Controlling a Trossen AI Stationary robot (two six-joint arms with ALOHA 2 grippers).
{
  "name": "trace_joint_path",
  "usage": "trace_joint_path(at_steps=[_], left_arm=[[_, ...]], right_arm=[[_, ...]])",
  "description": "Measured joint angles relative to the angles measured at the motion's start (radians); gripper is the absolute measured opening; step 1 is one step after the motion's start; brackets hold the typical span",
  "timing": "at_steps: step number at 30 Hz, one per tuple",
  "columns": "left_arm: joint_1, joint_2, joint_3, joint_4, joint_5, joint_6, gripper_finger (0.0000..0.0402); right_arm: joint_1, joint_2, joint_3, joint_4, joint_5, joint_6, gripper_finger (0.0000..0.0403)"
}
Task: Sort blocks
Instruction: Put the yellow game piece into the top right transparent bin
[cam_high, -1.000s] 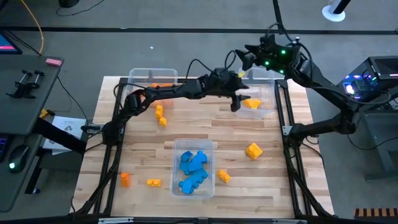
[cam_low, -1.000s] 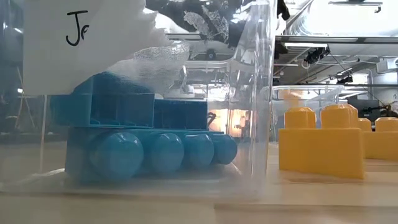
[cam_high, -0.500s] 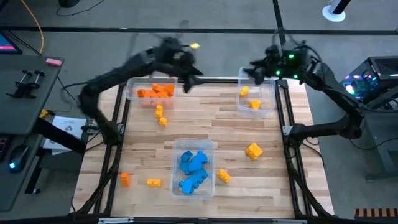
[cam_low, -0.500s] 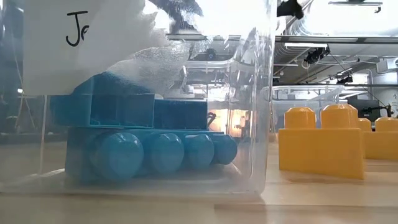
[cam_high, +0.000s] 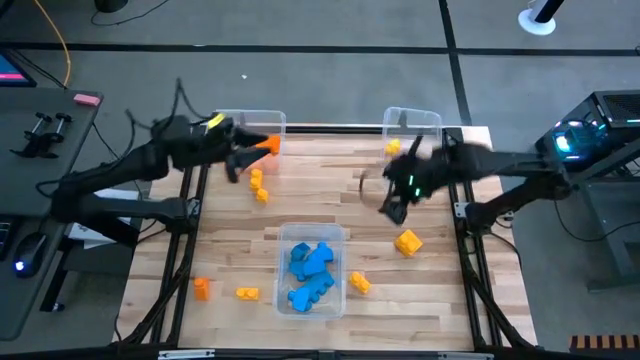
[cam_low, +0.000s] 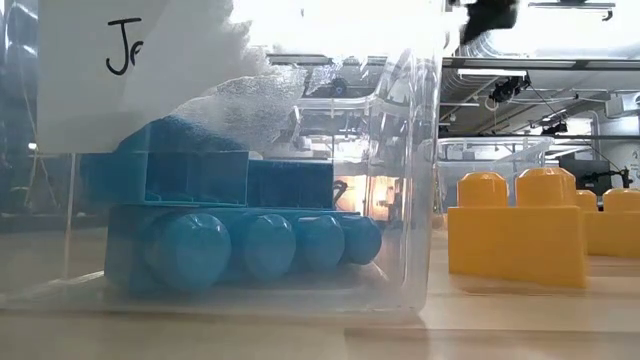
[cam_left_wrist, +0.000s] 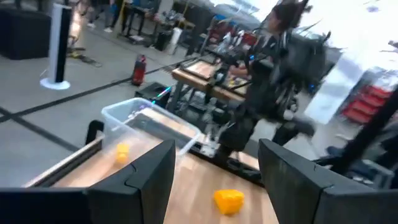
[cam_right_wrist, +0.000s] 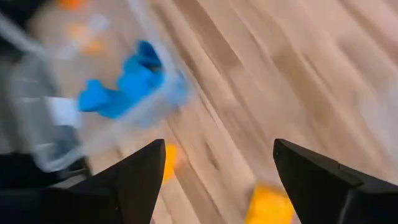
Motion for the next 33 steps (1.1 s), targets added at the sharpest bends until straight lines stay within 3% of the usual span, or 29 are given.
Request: trace_joint_path(at_steps=[4, 7, 11, 18, 33], left_arm=[[-0.019, -0.105, -0.079, -0.006, 0.040, -0.025, 0.0213], [-0.031, -0.158, -0.110, -0.017, 0.087, -0.045, 0.0213], [-0.039, -0.195, -0.115, -0.013, 0.091, -0.063, 0.0213], [-0.040, -0.208, -0.116, 0.008, 0.091, -0.092, 0.0213], [-0.040, -0.207, -0.116, 0.101, 0.090, -0.201, 0.0213]], right_arm=[[0.199, 0.097, 0.000, -0.025, 0.113, 0.370, 0.0296], [0.321, 0.199, 0.000, 0.010, 0.112, 0.554, 0.0296], [0.425, 0.355, 0.000, 0.087, 0.042, 0.655, 0.0296], [0.468, 0.532, -0.001, 0.298, -0.008, 0.573, 0.0296], [0.495, 0.679, 0.001, 0.253, 0.104, 0.370, 0.0296]])
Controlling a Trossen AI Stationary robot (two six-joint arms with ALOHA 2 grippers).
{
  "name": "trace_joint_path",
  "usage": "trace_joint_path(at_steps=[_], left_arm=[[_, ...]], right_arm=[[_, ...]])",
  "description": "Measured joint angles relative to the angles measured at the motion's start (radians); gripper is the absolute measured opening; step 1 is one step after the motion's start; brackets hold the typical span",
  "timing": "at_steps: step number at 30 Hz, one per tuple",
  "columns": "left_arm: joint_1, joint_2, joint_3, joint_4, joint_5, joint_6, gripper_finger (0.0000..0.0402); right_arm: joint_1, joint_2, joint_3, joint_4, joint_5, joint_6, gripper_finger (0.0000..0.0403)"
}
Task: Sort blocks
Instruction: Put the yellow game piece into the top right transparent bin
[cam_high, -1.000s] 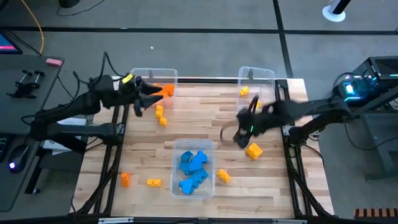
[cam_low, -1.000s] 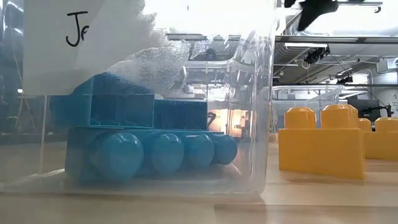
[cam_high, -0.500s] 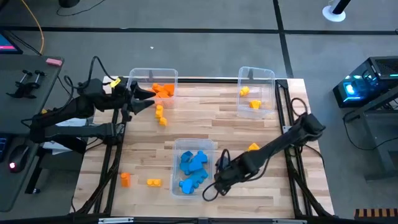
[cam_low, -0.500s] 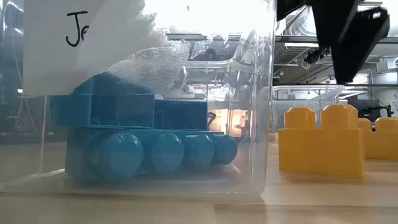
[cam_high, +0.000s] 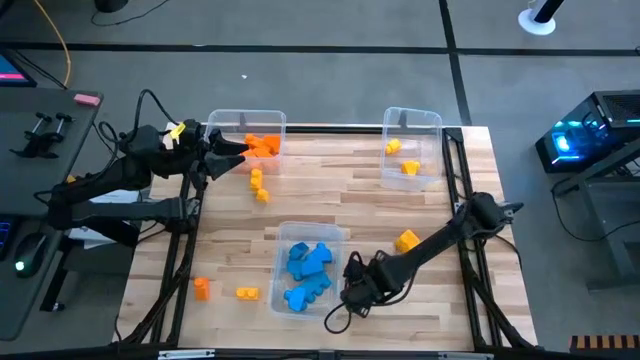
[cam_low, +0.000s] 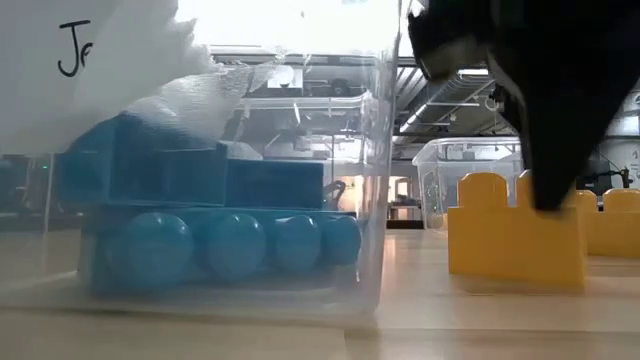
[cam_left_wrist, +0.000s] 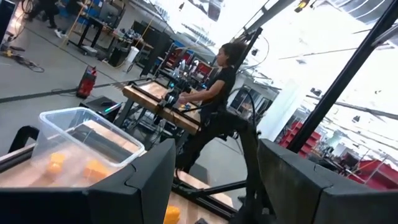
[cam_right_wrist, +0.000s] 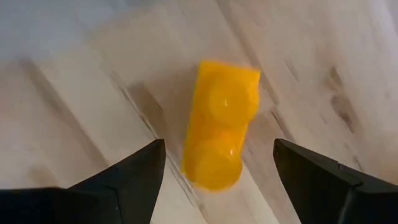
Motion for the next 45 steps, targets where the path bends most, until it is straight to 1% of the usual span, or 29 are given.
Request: trace_joint_path(at_steps=[5, 8, 9, 11, 14, 15, 19, 23, 27, 30, 32, 35, 37, 38, 40, 42, 43, 45], left_arm=[[0.000, 0.000, 0.000, 0.006, 0.000, -0.004, 0.0213], [0.000, 0.000, 0.000, 0.004, -0.003, -0.004, 0.0213], [0.000, 0.000, 0.000, 0.005, -0.007, -0.004, 0.0213], [0.000, 0.000, 0.000, 0.005, -0.019, -0.003, 0.0213], [0.001, 0.000, 0.000, 0.008, -0.023, -0.003, 0.0213], [0.001, 0.000, 0.000, 0.009, -0.023, -0.002, 0.0213], [0.001, 0.000, 0.000, 0.008, -0.023, 0.005, 0.0213], [0.001, 0.000, 0.000, 0.009, -0.024, 0.018, 0.0213], [0.001, 0.000, 0.000, 0.008, -0.024, 0.019, 0.0213], [0.001, 0.000, 0.000, 0.008, -0.024, 0.020, 0.0213], [0.001, 0.000, 0.000, 0.008, -0.024, 0.025, 0.0213], [0.001, 0.000, 0.000, 0.008, -0.024, 0.026, 0.0213], [0.001, 0.000, 0.000, 0.008, -0.025, 0.025, 0.0213], [0.001, 0.000, 0.000, 0.008, -0.026, 0.025, 0.0213], [0.001, 0.000, 0.000, 0.009, -0.026, 0.016, 0.0213], [0.001, 0.000, 0.000, 0.009, -0.026, 0.001, 0.0213], [0.001, 0.000, 0.000, 0.009, -0.026, -0.001, 0.0213], [0.000, 0.000, 0.000, 0.010, -0.026, -0.005, 0.0213]], right_arm=[[0.017, 0.029, -0.001, 0.014, 0.004, 0.007, 0.0293], [0.031, 0.038, -0.004, 0.006, 0.006, 0.013, 0.0273], [0.033, 0.039, -0.009, 0.009, 0.009, 0.018, 0.0259], [0.037, 0.039, -0.013, 0.007, 0.013, 0.042, 0.0218], [0.042, 0.038, -0.013, -0.003, 0.029, 0.065, 0.0135], [0.042, 0.036, -0.013, -0.005, 0.035, 0.065, 0.0127], [0.046, 0.009, -0.013, -0.085, 0.030, 0.058, 0.0132], [0.070, -0.055, -0.013, -0.258, 0.030, 0.047, 0.0132], [0.104, -0.149, -0.013, -0.439, 0.045, 0.103, 0.0132], [0.112, -0.235, -0.013, -0.545, 0.105, 0.224, 0.0132], [0.093, -0.302, -0.013, -0.599, 0.199, 0.331, 0.0132], [0.026, -0.397, -0.015, -0.637, 0.400, 0.459, 0.0132], [-0.053, -0.464, -0.038, -0.626, 0.530, 0.486, 0.0132], [-0.105, -0.494, -0.053, -0.632, 0.574, 0.494, 0.0132], [-0.230, -0.546, -0.092, -0.632, 0.623, 0.483, 0.0132], [-0.365, -0.590, -0.143, -0.629, 0.649, 0.486, 0.0132], [-0.437, -0.609, -0.168, -0.623, 0.652, 0.487, 0.0132], [-0.576, -0.638, -0.224, -0.600, 0.626, 0.479, 0.0132]])
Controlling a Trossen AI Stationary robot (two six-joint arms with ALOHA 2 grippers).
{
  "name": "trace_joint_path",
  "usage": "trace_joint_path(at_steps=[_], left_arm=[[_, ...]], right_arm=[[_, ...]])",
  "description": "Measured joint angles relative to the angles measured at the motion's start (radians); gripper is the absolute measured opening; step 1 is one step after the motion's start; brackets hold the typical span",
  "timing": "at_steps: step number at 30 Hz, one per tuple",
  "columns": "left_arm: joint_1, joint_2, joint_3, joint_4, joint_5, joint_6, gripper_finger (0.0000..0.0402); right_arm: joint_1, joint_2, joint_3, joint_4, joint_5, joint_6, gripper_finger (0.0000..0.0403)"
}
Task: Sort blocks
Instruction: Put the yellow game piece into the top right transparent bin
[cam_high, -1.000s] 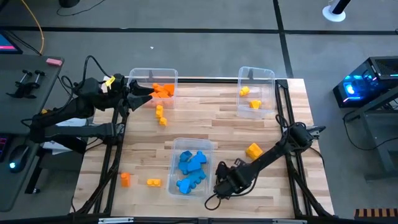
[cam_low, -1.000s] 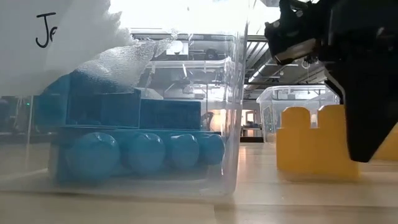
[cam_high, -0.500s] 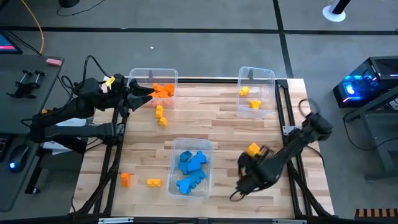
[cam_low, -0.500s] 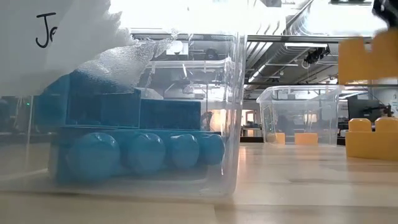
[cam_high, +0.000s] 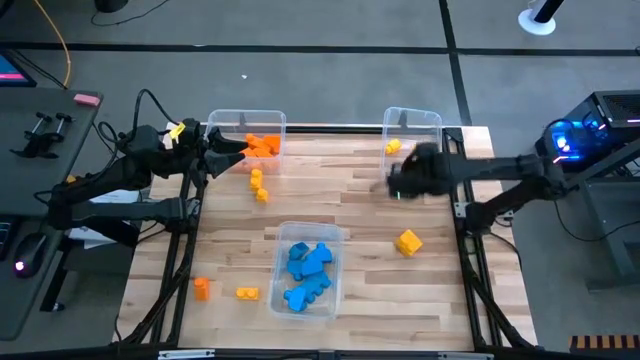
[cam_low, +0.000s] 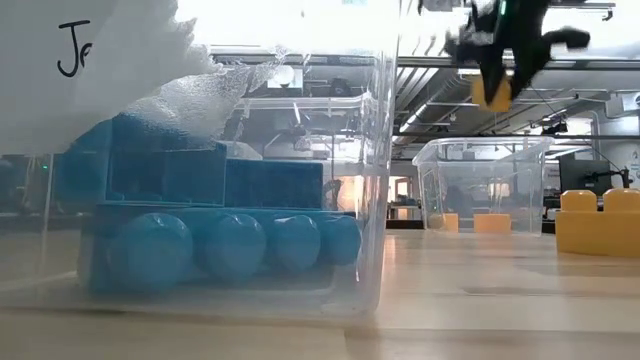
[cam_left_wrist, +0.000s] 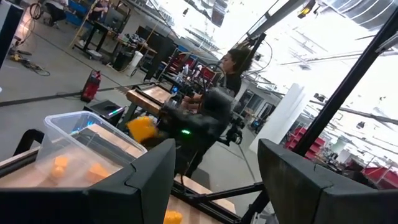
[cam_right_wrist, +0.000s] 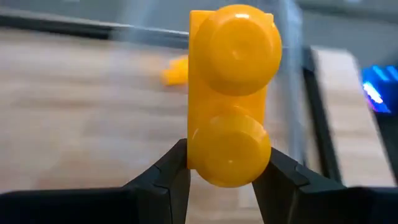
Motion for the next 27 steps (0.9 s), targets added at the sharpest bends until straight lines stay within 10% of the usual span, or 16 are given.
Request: trace_joint_path(at_steps=[6, 12, 21, 27], left_arm=[[0.000, 0.000, 0.000, 0.000, 0.000, -0.031, 0.0213], [0.000, 0.000, 0.000, 0.000, 0.000, -0.032, 0.0213], [0.000, 0.000, 0.000, -0.007, 0.000, -0.015, 0.0213], [0.000, 0.000, 0.000, -0.008, 0.000, -0.014, 0.0213]], right_arm=[[-0.272, -0.037, -0.155, 0.246, -0.165, -0.180, 0.0143], [-0.318, -0.036, -0.165, 0.373, -0.235, -0.390, 0.0278], [-0.101, -0.088, 0.000, 0.309, -0.183, -0.439, 0.0328], [0.168, -0.082, 0.010, 0.223, -0.404, -0.367, 0.0329]])
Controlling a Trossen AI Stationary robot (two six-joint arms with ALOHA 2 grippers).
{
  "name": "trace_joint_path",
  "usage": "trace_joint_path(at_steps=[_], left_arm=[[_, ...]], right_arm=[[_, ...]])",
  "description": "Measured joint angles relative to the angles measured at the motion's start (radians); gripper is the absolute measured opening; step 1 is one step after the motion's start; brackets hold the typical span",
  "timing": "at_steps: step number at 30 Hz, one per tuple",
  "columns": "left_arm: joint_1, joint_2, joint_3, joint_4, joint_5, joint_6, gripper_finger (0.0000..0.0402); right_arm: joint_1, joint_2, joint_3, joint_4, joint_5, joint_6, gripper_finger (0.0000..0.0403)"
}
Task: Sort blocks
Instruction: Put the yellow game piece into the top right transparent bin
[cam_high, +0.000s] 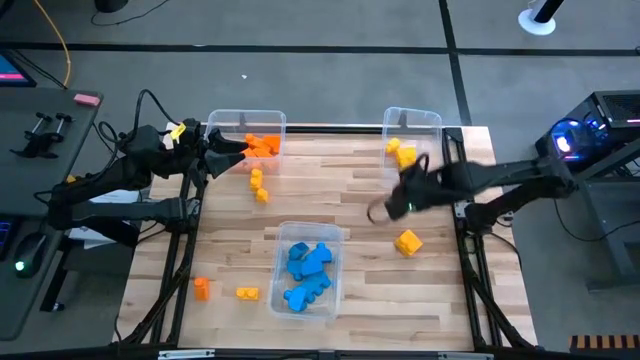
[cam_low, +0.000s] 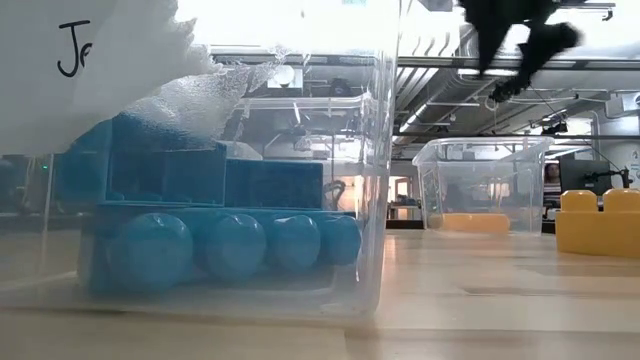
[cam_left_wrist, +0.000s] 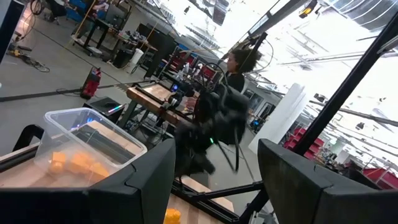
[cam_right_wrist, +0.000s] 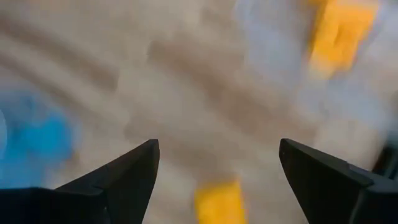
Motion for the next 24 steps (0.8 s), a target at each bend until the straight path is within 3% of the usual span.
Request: trace_joint_path(at_steps=[3, 7, 11, 15, 20, 24], left_arm=[[0.000, 0.000, 0.000, 0.000, 0.000, 0.000, 0.0213], [0.000, 0.000, 0.000, 0.000, 0.000, 0.000, 0.0213], [0.000, 0.000, 0.000, 0.000, 0.000, 0.000, 0.0213], [0.000, 0.000, 0.000, 0.000, 0.000, 0.000, 0.0213], [0.000, 0.000, 0.000, 0.000, 0.000, -0.002, 0.0213], [0.000, 0.000, 0.000, -0.001, 0.000, 0.000, 0.0213]], right_arm=[[0.101, 0.004, -0.093, -0.068, -0.091, 0.263, 0.0330], [0.211, -0.004, -0.273, 0.087, -0.186, 0.551, 0.0330], [0.272, -0.004, -0.410, 0.308, -0.192, 0.738, 0.0330], [0.293, -0.004, -0.483, 0.378, -0.144, 0.951, 0.0330], [0.309, -0.004, -0.501, 0.387, -0.108, 1.084, 0.0330], [0.313, -0.003, -0.501, 0.380, -0.155, 1.094, 0.0330]])
